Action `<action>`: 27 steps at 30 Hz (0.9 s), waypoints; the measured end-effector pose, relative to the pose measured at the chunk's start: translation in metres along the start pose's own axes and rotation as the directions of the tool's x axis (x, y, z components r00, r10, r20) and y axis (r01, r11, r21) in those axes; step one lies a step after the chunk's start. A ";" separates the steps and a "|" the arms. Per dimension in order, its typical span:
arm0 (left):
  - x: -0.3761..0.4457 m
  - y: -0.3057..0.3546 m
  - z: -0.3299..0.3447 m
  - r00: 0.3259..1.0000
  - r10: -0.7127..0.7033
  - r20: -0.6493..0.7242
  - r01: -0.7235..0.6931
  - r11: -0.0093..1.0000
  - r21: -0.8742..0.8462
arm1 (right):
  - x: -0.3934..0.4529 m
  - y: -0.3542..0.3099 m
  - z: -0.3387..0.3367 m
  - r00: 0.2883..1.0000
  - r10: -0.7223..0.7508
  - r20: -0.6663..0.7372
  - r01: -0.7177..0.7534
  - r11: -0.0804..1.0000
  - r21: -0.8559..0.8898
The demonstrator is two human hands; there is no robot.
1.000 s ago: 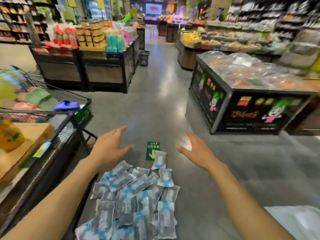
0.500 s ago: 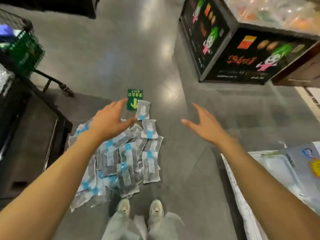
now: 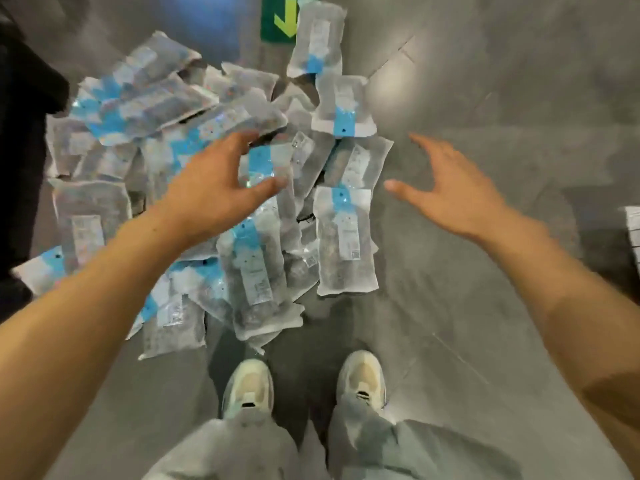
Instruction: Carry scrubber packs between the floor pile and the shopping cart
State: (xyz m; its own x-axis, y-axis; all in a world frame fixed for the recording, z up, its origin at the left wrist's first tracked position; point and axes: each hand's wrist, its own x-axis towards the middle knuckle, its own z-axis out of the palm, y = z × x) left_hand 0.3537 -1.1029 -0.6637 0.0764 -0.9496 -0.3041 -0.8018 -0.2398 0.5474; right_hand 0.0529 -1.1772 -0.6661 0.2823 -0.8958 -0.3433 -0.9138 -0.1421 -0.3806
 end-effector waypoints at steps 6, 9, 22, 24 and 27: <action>0.031 -0.112 0.128 0.999 -0.030 -0.042 0.030 1.000 -0.011 | 0.039 0.065 0.156 1.000 0.016 0.020 -0.015 0.999 -0.042; 0.038 -0.139 0.154 0.997 0.022 -0.074 -0.021 1.000 0.009 | 0.052 0.082 0.192 1.000 -0.003 0.016 0.004 0.999 -0.043; -0.023 -0.171 0.159 0.896 -0.304 -0.325 0.207 0.931 -0.301 | 0.052 0.087 0.218 0.975 0.208 0.072 -0.221 0.918 0.331; -0.034 -0.181 0.182 0.856 -0.474 -0.205 0.347 0.822 -0.452 | 0.055 0.093 0.233 0.953 0.279 0.121 -0.304 0.850 0.430; -0.036 -0.188 0.208 0.824 -0.565 -0.049 0.461 0.718 -0.522 | 0.057 0.098 0.254 0.933 0.308 0.188 -0.359 0.743 0.565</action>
State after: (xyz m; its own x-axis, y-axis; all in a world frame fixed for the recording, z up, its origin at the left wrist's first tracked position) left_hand 0.3785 -0.9814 -0.9182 0.5447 -0.6566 -0.5218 -0.2310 -0.7156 0.6592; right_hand 0.0537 -1.1353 -0.9406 0.0366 -0.7999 -0.5990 -0.6153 0.4543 -0.6442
